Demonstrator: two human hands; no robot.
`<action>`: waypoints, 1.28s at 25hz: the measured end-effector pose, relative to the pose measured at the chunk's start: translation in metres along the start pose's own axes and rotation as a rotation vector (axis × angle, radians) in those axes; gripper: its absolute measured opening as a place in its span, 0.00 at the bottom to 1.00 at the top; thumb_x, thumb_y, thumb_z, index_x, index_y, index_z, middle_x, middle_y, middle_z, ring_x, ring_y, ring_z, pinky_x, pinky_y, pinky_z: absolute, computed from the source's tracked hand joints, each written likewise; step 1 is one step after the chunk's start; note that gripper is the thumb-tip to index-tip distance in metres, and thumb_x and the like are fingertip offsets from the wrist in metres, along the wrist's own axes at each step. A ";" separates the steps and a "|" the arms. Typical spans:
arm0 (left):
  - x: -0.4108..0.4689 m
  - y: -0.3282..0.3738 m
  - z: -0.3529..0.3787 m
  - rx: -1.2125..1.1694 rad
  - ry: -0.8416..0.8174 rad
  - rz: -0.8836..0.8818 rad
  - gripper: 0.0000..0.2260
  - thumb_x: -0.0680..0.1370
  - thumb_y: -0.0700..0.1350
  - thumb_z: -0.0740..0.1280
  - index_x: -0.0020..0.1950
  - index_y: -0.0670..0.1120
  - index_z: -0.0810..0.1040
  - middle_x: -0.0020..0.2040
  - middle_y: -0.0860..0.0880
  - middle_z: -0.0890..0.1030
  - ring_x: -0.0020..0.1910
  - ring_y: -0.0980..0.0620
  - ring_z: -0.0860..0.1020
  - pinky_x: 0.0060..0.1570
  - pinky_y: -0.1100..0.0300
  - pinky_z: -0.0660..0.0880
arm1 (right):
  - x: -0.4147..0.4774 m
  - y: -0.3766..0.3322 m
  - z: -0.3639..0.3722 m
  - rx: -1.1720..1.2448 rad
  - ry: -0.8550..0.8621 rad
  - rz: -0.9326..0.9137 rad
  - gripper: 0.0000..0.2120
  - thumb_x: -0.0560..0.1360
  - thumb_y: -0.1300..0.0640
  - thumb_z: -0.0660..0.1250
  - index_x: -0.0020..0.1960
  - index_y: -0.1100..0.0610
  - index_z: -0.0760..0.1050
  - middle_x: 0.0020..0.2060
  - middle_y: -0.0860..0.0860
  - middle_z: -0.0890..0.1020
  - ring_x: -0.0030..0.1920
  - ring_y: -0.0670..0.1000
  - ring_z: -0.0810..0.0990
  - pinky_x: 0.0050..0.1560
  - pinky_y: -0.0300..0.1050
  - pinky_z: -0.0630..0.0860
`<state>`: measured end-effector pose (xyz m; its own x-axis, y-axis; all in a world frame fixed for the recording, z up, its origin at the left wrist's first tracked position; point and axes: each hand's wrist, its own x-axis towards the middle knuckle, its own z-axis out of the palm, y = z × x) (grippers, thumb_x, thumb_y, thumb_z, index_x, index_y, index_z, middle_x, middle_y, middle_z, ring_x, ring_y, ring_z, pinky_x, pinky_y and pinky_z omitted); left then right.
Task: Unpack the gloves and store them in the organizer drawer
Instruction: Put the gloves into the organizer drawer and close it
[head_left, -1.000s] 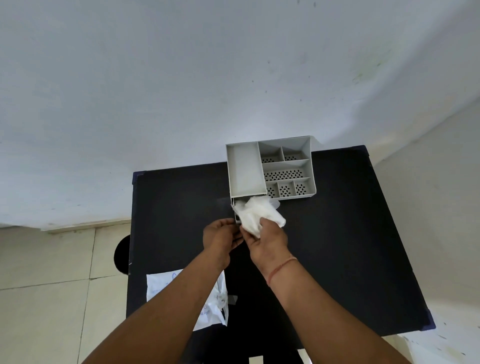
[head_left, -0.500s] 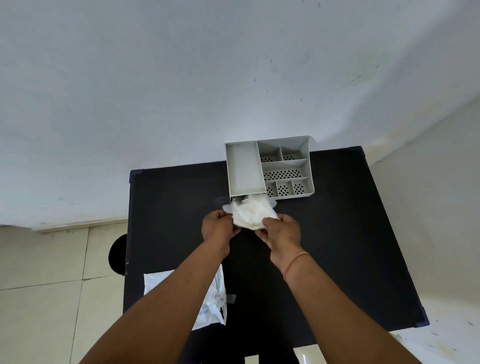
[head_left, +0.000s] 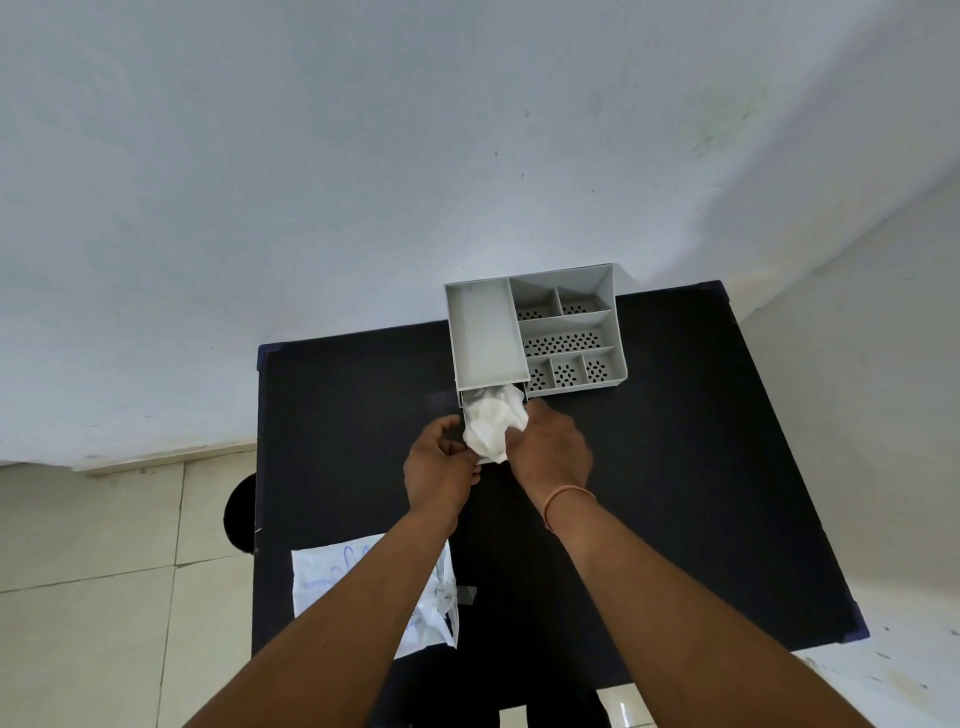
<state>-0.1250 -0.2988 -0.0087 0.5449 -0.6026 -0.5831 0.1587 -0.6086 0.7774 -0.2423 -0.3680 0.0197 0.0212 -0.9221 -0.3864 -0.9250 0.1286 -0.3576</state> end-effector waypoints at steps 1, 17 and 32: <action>-0.001 0.001 0.000 0.014 0.005 0.011 0.17 0.78 0.34 0.73 0.62 0.52 0.81 0.45 0.46 0.86 0.43 0.46 0.89 0.45 0.49 0.89 | 0.002 -0.002 0.001 -0.014 -0.007 -0.025 0.14 0.77 0.49 0.68 0.60 0.54 0.76 0.53 0.56 0.84 0.54 0.60 0.84 0.49 0.51 0.81; -0.003 0.008 0.008 0.123 -0.021 0.008 0.13 0.77 0.32 0.70 0.50 0.51 0.82 0.47 0.47 0.87 0.43 0.41 0.89 0.43 0.47 0.89 | 0.003 0.002 -0.022 -0.260 0.082 -0.275 0.21 0.77 0.45 0.71 0.65 0.55 0.76 0.64 0.56 0.75 0.63 0.58 0.76 0.52 0.53 0.80; 0.002 0.009 0.001 0.732 -0.133 0.401 0.32 0.73 0.54 0.79 0.75 0.51 0.77 0.63 0.51 0.77 0.56 0.53 0.78 0.62 0.55 0.76 | 0.011 0.038 -0.019 -0.369 -0.319 -0.358 0.36 0.75 0.44 0.67 0.80 0.49 0.60 0.83 0.56 0.56 0.78 0.62 0.64 0.70 0.63 0.70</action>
<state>-0.1234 -0.3056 -0.0032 0.3372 -0.8721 -0.3546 -0.6245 -0.4891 0.6090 -0.2842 -0.3804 0.0176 0.4156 -0.7226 -0.5525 -0.9086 -0.3573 -0.2162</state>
